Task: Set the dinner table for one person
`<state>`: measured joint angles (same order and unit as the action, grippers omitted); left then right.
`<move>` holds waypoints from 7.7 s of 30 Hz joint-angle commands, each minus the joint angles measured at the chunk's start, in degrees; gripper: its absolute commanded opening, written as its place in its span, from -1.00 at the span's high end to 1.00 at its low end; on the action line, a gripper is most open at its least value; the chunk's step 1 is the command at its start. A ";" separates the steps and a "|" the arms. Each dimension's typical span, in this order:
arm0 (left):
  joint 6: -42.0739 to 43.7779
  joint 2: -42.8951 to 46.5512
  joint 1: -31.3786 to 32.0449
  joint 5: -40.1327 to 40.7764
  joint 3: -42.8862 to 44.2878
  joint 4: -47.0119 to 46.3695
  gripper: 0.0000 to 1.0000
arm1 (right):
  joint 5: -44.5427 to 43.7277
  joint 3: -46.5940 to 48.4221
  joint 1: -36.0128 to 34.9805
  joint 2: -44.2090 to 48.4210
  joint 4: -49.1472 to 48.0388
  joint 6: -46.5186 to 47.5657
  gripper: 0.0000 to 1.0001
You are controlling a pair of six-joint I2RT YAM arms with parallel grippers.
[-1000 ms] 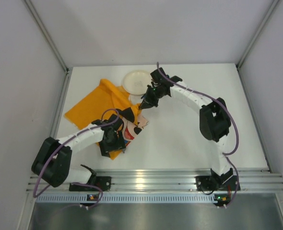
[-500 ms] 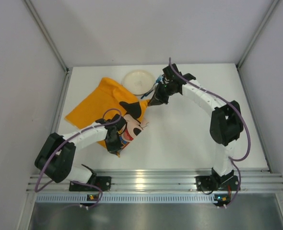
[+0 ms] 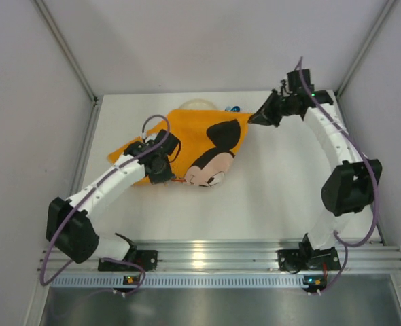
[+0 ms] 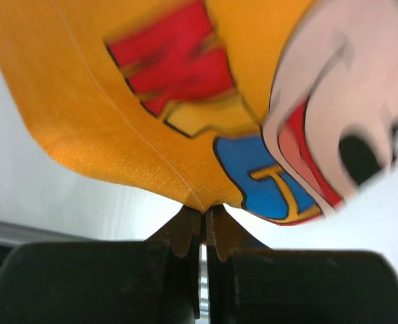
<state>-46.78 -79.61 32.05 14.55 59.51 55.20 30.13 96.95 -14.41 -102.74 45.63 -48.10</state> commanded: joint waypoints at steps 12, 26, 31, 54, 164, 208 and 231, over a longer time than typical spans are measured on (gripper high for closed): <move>5.39 9.38 -4.37 12.17 30.04 17.75 1.00 | -3.15 -4.39 17.66 30.90 12.29 2.05 1.00; 16.81 -5.89 -13.40 6.76 56.66 7.03 1.00 | 3.09 12.10 23.29 14.70 9.66 -1.03 1.00; 18.39 -16.17 -21.59 -2.58 70.81 5.53 1.00 | 8.88 31.26 25.04 1.50 9.83 -4.81 1.00; 2.58 27.76 -22.65 -27.63 -5.17 9.56 0.49 | 1.51 -41.90 24.61 47.45 21.70 8.72 0.79; 14.35 -5.02 -25.81 -16.83 8.79 -8.09 -0.96 | -21.87 42.10 -3.08 -45.01 2.98 3.97 0.88; 16.46 1.74 -25.99 -19.38 2.37 -10.99 -0.95 | -38.30 -15.21 0.62 -0.36 -4.41 17.68 -0.05; 17.61 -3.71 -25.99 -20.52 5.97 -12.40 -0.94 | -14.22 38.75 -3.43 -41.21 -14.51 -3.93 0.53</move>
<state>-30.02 -83.29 6.39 -5.58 62.92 43.77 12.38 134.28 -16.78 -142.85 37.01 -44.01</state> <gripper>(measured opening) 0.973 0.239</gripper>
